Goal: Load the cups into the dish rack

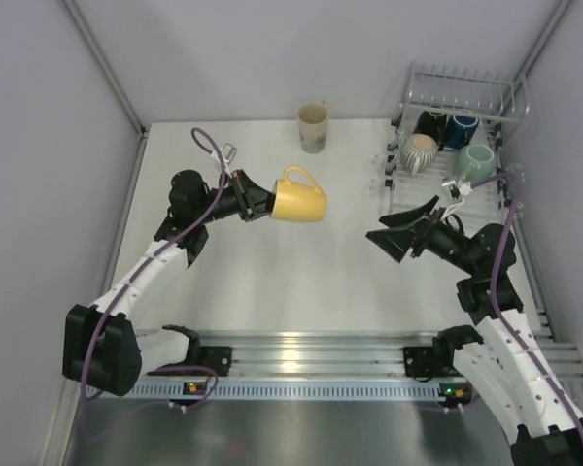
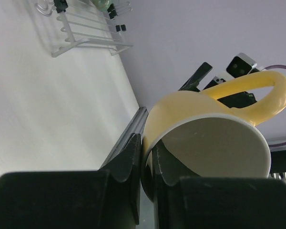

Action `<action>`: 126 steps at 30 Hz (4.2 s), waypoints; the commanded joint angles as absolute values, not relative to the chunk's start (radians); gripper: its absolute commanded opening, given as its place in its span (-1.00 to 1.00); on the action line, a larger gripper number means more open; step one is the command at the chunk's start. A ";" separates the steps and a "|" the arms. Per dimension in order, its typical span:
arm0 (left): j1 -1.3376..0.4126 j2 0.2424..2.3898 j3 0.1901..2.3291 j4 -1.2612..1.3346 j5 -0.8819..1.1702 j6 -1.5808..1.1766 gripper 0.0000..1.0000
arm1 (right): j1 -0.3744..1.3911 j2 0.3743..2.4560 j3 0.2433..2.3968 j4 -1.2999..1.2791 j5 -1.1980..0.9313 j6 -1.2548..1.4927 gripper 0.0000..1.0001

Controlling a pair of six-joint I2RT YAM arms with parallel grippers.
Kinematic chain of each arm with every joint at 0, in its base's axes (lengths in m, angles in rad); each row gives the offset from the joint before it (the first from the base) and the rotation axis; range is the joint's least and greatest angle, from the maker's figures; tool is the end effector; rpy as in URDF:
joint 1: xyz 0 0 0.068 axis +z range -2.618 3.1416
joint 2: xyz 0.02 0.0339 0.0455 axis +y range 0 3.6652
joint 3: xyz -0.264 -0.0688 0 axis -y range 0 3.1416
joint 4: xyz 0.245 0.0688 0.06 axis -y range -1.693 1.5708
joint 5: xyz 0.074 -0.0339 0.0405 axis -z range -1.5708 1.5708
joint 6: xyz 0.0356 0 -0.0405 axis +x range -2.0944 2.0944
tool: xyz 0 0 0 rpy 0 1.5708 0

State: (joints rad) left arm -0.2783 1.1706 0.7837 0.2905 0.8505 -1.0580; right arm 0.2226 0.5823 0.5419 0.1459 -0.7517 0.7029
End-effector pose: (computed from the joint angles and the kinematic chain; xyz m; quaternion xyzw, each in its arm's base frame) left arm 0.2462 -0.0982 0.3104 0.0002 0.7292 -0.6191 0.2914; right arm 0.1372 0.0560 0.3193 -0.1171 0.6692 0.5284 0.5092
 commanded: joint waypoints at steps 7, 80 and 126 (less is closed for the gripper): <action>-0.400 1.250 0.795 0.675 0.962 -1.241 -1.00 | 0.271 0.771 0.649 0.445 -0.742 0.640 0.99; -0.337 1.151 0.772 -0.115 0.435 -0.689 0.96 | 0.280 0.992 1.044 -0.449 -0.005 0.747 -1.00; -0.336 0.810 0.765 -0.353 0.245 -0.601 0.96 | -0.081 1.750 1.551 -0.899 0.126 1.543 -1.00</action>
